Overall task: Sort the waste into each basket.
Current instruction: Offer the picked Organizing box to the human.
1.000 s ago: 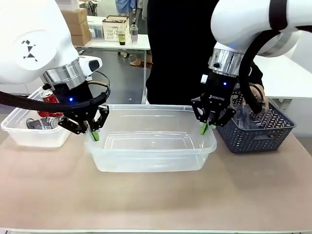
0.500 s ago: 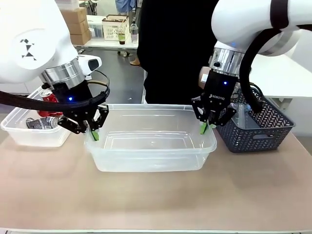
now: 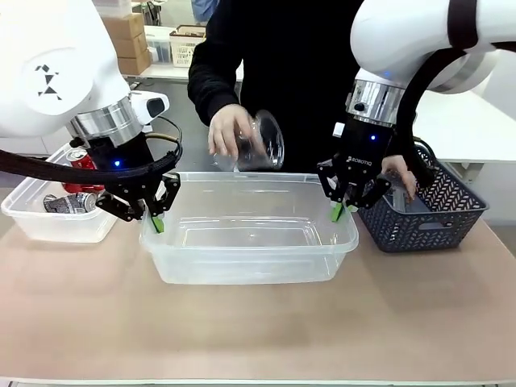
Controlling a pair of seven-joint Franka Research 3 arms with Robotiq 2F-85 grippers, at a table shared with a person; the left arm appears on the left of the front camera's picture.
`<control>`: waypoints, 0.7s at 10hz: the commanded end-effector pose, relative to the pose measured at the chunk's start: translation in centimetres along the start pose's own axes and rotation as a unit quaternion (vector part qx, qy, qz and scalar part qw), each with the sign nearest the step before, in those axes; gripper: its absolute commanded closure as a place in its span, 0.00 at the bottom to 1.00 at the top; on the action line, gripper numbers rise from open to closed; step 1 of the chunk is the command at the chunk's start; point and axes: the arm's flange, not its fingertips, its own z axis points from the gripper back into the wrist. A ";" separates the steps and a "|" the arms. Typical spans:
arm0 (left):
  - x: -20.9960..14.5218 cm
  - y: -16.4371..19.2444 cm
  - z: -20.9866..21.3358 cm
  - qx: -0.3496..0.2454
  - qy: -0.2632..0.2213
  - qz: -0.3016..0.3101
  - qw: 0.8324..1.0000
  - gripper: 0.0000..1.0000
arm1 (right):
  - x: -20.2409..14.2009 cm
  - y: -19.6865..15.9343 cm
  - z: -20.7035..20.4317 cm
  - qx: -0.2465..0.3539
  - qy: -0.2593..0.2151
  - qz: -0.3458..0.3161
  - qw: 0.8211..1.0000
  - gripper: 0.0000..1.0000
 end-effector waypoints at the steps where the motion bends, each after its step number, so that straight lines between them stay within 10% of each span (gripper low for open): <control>1: 0.3 0.8 0.4 -0.003 -0.008 0.013 1.000 1.00 | 0.0 -0.4 0.3 0.009 -0.001 -0.013 1.000 1.00; 7: 0.3 0.8 0.4 -0.003 -0.008 0.013 1.000 1.00 | 0.0 -0.4 0.3 0.009 -0.001 -0.013 1.000 1.00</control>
